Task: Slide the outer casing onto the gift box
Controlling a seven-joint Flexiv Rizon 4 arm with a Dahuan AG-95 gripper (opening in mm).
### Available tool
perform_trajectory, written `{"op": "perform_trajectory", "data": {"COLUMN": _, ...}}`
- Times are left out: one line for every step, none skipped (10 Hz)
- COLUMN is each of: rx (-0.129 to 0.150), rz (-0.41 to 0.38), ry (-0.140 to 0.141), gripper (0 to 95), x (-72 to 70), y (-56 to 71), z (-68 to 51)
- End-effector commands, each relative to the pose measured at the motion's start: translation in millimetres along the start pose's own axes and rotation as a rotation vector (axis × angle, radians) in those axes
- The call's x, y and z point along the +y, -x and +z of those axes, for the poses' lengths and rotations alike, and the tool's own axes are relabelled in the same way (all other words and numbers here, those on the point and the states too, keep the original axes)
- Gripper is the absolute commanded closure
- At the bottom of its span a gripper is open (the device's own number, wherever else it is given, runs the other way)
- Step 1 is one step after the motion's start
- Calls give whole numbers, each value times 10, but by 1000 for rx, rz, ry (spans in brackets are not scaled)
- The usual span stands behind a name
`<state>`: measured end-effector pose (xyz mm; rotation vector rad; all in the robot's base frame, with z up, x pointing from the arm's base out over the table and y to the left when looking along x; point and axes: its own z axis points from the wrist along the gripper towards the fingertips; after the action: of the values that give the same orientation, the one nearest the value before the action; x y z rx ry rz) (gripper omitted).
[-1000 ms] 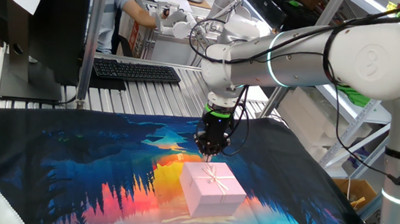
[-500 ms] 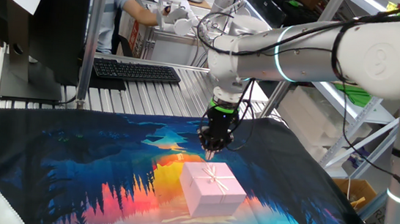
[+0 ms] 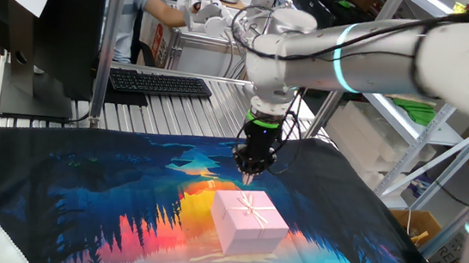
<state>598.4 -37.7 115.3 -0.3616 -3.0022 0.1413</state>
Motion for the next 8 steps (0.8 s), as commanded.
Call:
{"op": "perform_trajectory", "data": {"rx": -41, "rz": 10, "ry": 19, "gripper": 950, "x": 6, "y": -172, "z": -134}}
{"op": "perform_trajectory", "data": {"rx": -44, "rz": 13, "ry": 19, "gripper": 950, "x": 8, "y": -238, "z": -183}}
{"op": "perform_trajectory", "data": {"rx": -50, "rz": 15, "ry": 21, "gripper": 950, "x": 13, "y": -302, "z": -219}}
{"op": "perform_trajectory", "data": {"rx": -59, "rz": 18, "ry": 24, "gripper": 950, "x": 21, "y": -353, "z": -238}}
{"op": "perform_trajectory", "data": {"rx": -74, "rz": 17, "ry": 26, "gripper": 950, "x": 24, "y": -393, "z": -246}}
{"op": "perform_trajectory", "data": {"rx": -85, "rz": 3, "ry": 36, "gripper": 950, "x": 32, "y": -464, "z": -266}}
{"op": "perform_trajectory", "data": {"rx": -90, "rz": -14, "ry": 44, "gripper": 950, "x": 33, "y": -490, "z": -272}}
{"op": "perform_trajectory", "data": {"rx": -112, "rz": -42, "ry": 46, "gripper": 950, "x": 39, "y": -600, "z": -302}}
